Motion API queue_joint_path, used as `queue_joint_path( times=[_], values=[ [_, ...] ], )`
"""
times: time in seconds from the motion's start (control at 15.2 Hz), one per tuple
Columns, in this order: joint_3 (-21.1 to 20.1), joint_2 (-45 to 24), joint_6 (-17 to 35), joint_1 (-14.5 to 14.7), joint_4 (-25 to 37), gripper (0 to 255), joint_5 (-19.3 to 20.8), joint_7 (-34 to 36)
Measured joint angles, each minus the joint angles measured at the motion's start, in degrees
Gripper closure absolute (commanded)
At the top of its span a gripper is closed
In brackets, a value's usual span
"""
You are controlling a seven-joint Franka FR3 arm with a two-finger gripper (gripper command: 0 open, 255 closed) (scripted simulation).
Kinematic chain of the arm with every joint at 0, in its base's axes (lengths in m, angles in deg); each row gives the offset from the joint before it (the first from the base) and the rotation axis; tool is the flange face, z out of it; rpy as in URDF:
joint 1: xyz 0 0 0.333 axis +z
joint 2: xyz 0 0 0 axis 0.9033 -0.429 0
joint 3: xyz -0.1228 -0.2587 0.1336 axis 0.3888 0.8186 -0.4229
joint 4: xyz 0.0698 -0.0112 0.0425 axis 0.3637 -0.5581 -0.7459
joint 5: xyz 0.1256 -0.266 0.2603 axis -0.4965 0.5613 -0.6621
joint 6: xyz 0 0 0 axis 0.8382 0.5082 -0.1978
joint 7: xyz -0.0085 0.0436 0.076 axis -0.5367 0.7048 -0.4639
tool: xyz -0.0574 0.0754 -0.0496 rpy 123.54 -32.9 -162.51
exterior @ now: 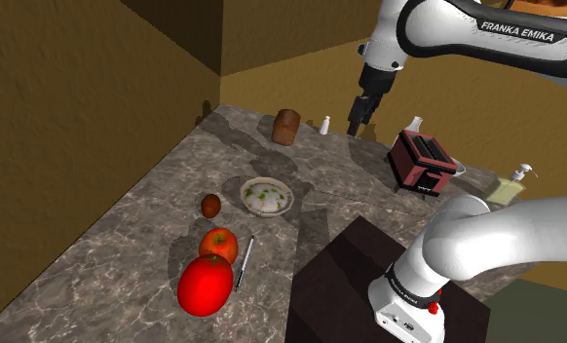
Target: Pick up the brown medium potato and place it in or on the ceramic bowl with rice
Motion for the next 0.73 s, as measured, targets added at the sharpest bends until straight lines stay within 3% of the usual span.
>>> queue_joint_path(
  times=[0.26, 0.73],
  values=[
    [-2.18, -0.61, 2.92, 0.21, -2.25, 0, -1.35, 3.82],
    [-8.97, -8.06, 14.24, 0.54, -5.60, 0, -4.61, 16.00]
  ],
)
